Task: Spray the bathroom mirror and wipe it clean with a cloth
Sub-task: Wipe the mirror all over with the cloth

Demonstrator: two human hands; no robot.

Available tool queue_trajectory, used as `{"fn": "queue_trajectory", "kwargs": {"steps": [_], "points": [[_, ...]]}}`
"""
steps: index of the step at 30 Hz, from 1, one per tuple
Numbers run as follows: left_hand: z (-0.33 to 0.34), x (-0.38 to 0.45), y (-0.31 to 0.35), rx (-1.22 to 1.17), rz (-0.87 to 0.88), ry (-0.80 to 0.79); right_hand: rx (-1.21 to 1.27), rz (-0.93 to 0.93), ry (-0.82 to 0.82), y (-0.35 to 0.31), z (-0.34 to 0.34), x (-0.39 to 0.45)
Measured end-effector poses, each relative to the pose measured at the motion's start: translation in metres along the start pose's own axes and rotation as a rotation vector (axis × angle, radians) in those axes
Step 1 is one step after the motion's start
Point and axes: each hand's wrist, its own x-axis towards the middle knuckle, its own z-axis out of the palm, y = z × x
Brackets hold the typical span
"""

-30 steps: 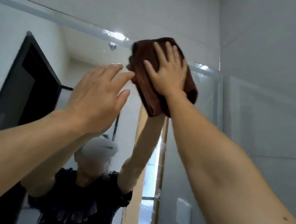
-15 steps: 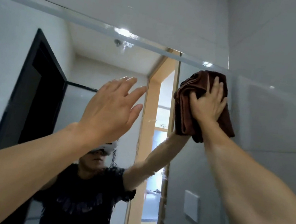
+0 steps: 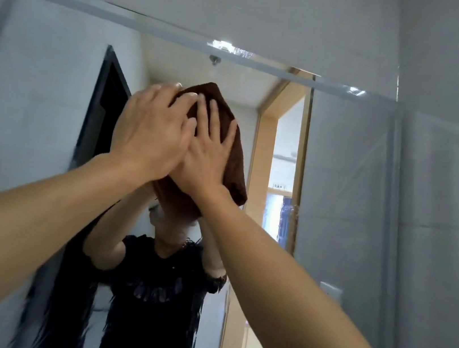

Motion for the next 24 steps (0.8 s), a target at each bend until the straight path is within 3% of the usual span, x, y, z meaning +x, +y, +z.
{"fn": "queue_trajectory", "kwargs": {"steps": [6, 11, 16, 19, 24], "points": [[0.022, 0.009, 0.054, -0.088, 0.03, -0.019, 0.007, -0.057, 0.098, 0.088, -0.009, -0.02], [0.037, 0.007, 0.083, -0.077, 0.049, -0.028, -0.128, 0.04, 0.076, 0.211, -0.028, -0.046], [0.039, 0.002, 0.089, -0.029, 0.114, -0.064, -0.081, 0.233, 0.026, 0.313, -0.05, -0.093], [0.033, 0.001, 0.087, -0.034, 0.103, -0.088, -0.059, 0.336, 0.05, 0.323, -0.052, -0.11], [0.015, -0.008, 0.069, -0.002, 0.117, -0.101, 0.005, 0.476, 0.131, 0.262, -0.04, -0.102]]}}
